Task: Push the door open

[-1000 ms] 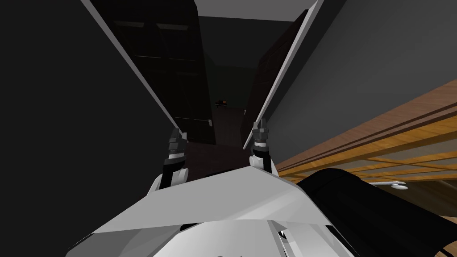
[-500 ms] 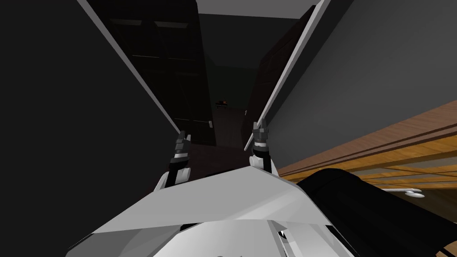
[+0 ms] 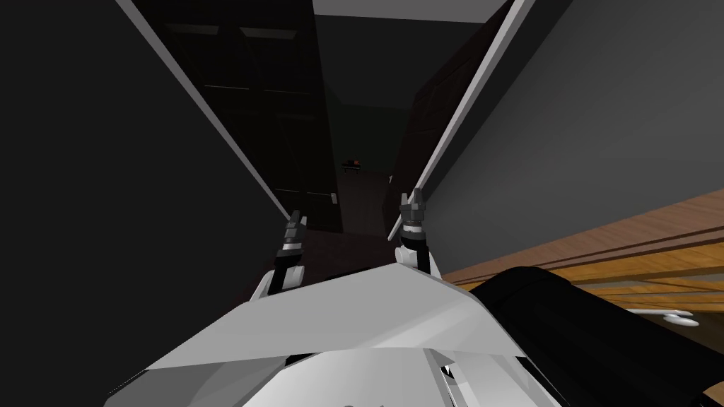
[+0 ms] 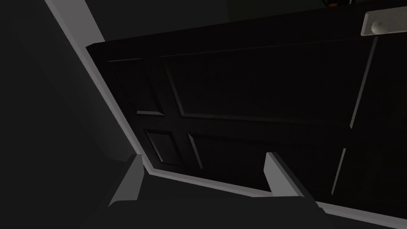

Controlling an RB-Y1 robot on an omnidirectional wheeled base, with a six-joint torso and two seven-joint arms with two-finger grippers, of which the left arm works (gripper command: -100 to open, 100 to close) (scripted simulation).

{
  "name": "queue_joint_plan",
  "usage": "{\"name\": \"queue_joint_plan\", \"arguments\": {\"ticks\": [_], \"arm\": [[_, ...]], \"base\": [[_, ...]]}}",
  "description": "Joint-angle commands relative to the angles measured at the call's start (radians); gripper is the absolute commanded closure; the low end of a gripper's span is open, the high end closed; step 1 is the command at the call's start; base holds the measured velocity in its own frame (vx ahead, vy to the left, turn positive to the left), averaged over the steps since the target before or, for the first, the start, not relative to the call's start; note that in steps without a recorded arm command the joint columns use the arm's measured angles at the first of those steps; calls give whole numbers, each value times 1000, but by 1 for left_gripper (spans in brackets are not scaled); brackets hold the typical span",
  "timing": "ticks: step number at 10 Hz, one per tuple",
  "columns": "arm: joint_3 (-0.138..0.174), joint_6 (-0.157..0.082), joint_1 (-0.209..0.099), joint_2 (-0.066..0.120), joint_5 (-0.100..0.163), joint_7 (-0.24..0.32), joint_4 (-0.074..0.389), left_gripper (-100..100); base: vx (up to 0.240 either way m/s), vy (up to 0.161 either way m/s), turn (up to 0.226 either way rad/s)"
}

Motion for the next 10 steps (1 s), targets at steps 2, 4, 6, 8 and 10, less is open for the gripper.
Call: {"name": "queue_joint_plan", "arguments": {"ticks": [2,4,6,8,10], "arm": [[0,-11,-28,1,-6,4,61,-100],[0,-26,-54,3,-13,10,126,-100],[0,-41,-81,4,-20,16,200,-100],[0,-49,-94,4,-23,19,235,-100],[0,-64,-121,3,-31,25,301,-100]], "base": [[91,18,1],[70,11,3],[97,12,1],[86,15,2],[68,13,2]]}}
